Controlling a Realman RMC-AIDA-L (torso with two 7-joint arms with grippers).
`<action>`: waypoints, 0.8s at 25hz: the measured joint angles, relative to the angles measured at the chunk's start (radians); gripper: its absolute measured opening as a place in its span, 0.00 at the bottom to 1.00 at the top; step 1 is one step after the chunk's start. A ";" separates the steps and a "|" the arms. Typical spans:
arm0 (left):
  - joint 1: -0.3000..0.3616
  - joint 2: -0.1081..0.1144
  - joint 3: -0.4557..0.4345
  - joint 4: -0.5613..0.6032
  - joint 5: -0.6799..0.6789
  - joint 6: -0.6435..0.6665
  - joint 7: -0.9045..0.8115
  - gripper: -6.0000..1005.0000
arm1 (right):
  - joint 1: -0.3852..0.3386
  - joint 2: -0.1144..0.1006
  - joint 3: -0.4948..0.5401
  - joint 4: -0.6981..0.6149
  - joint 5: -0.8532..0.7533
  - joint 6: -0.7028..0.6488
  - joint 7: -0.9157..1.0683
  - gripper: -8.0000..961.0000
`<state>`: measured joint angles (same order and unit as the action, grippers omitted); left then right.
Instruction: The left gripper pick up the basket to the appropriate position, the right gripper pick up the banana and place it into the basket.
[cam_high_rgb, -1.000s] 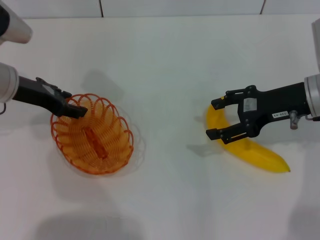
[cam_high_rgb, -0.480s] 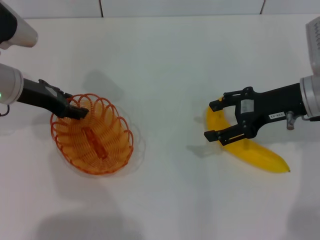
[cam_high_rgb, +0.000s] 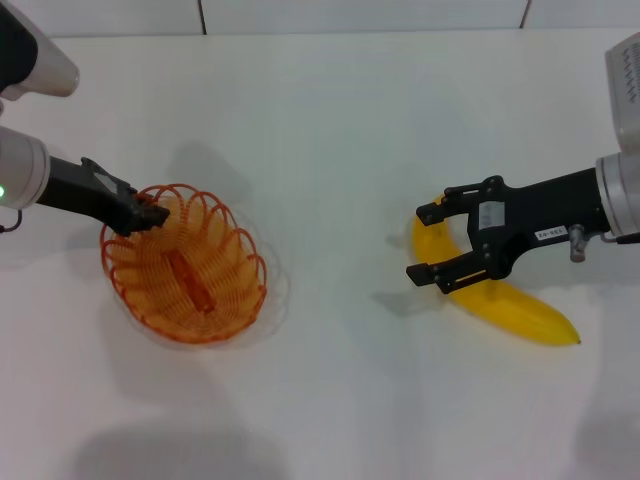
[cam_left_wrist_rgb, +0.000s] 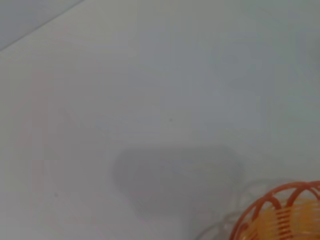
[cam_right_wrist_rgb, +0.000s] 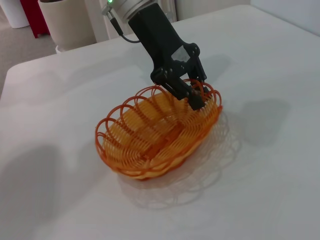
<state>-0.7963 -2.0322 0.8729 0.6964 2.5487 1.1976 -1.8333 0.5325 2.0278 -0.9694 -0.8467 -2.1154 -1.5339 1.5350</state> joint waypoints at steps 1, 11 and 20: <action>0.000 0.000 0.000 0.000 -0.001 0.000 0.004 0.39 | -0.001 0.000 0.000 0.000 0.000 0.000 0.000 0.92; 0.002 0.000 0.000 0.019 -0.023 0.036 0.014 0.16 | -0.010 0.000 0.001 0.006 0.000 0.019 0.001 0.92; 0.029 0.001 -0.009 0.129 -0.150 0.191 0.015 0.12 | -0.011 -0.006 0.000 0.023 0.000 0.026 0.000 0.92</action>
<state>-0.7673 -2.0315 0.8641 0.8250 2.3985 1.3889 -1.8182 0.5215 2.0222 -0.9695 -0.8237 -2.1153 -1.5078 1.5352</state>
